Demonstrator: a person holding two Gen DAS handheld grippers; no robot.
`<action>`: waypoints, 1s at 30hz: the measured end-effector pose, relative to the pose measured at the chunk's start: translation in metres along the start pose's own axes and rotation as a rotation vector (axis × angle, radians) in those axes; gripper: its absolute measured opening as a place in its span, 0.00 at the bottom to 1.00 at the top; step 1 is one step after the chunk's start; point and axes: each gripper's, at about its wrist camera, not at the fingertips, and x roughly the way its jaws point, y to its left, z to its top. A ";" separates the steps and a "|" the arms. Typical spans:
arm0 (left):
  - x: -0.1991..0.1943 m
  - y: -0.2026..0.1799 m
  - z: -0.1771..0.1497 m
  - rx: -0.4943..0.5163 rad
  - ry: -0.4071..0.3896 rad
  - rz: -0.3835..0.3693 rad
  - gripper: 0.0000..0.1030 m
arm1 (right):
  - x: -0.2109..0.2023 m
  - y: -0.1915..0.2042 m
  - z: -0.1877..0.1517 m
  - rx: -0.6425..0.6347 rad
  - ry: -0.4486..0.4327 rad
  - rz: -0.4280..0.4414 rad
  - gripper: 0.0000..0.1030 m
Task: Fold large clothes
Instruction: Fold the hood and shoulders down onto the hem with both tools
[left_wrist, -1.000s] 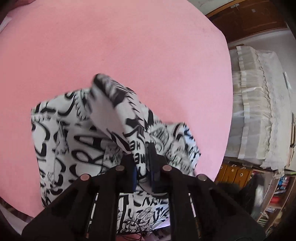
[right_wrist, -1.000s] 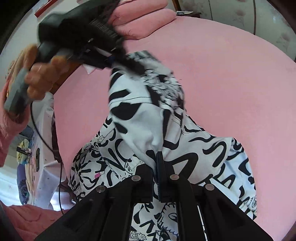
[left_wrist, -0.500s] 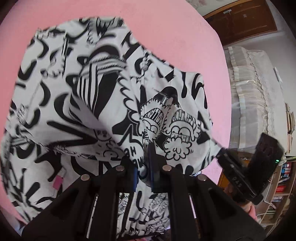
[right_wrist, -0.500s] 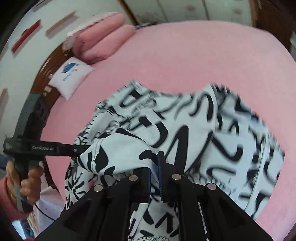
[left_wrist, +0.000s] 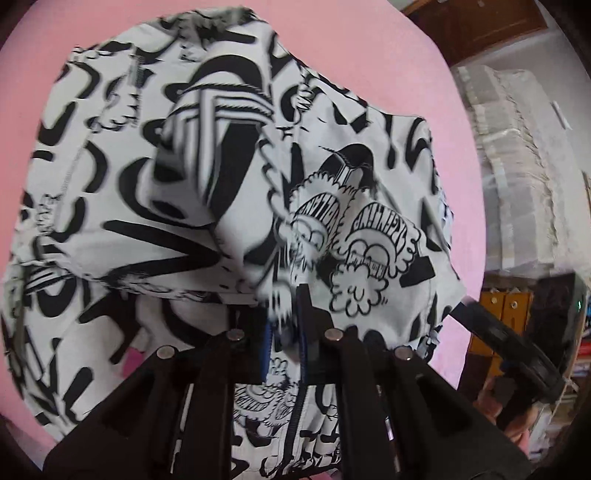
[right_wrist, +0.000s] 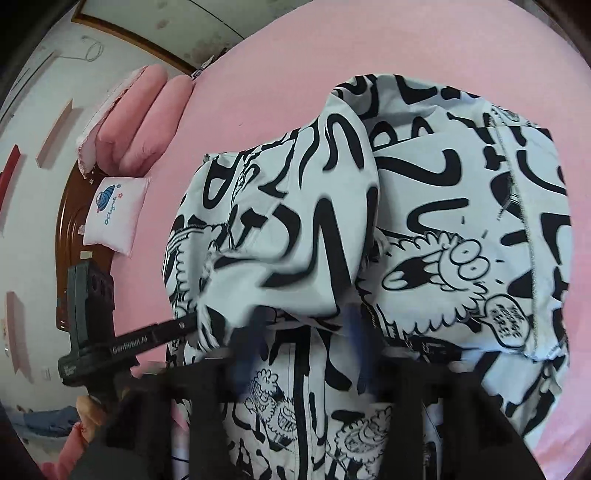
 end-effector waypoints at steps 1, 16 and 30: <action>-0.003 0.001 0.000 -0.013 0.002 0.000 0.07 | -0.007 -0.001 -0.002 0.012 -0.028 0.007 0.96; -0.042 0.032 0.015 -0.157 -0.057 0.082 0.41 | 0.053 -0.015 -0.002 0.318 0.092 0.076 0.83; -0.018 0.009 0.096 -0.038 -0.177 0.073 0.07 | 0.084 0.008 0.062 0.152 -0.054 -0.077 0.05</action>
